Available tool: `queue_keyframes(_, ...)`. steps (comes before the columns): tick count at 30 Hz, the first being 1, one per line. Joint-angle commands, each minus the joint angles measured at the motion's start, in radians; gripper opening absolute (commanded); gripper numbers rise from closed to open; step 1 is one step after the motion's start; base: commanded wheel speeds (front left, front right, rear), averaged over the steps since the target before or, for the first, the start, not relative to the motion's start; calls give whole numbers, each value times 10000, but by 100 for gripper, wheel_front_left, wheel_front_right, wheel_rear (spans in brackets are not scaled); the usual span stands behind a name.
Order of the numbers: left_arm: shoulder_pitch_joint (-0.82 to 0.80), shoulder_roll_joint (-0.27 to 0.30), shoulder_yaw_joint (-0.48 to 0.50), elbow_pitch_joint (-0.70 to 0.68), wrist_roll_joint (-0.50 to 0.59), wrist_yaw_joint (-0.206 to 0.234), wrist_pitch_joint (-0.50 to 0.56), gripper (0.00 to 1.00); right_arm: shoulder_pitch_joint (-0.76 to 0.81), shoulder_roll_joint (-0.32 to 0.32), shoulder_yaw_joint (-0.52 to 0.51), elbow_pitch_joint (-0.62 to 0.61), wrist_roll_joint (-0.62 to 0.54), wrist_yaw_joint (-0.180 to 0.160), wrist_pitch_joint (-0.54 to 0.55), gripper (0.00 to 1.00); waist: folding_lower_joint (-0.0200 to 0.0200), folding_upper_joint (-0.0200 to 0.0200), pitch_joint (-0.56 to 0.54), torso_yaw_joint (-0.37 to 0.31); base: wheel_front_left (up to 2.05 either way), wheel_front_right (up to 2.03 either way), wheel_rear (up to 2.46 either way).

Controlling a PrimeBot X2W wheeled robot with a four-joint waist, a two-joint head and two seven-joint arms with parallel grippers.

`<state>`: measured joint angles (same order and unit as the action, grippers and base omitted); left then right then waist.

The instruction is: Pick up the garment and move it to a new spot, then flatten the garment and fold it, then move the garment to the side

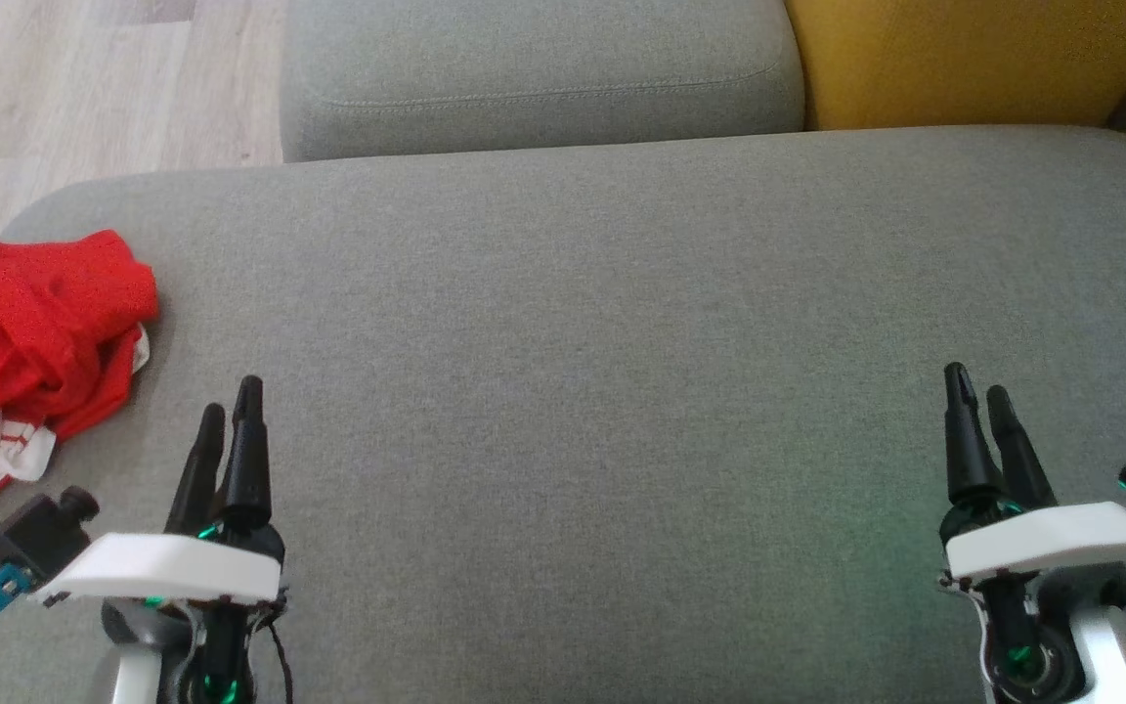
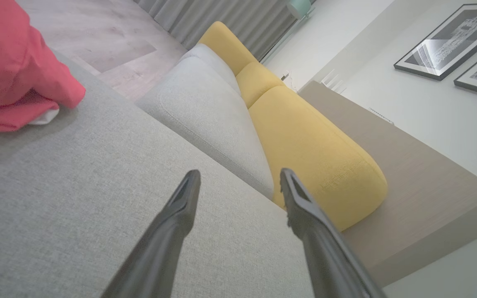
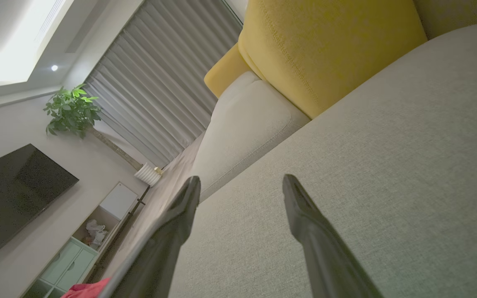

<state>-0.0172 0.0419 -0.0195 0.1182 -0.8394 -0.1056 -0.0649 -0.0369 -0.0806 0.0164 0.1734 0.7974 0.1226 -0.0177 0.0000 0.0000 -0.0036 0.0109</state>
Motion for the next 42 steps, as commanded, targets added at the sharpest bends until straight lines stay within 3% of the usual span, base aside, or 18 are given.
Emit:
queue_keyframes(1,-488,212,116,-480,400,16,-162,100,-618,-230,151,-430,-399,42,-121,100,0,0,-2,5,0,0,0)
queue_keyframes(20,-222,697,-474,-646,3216,339,-718,100,-364,-136,584,-501,-2955,54,-345,100,0,0,-5,15,0,0,0)
queue_keyframes(42,-27,1030,-877,-700,5710,893,-1332,100,-105,119,745,-585,-5434,67,-728,100,0,0,-66,81,0,0,0)
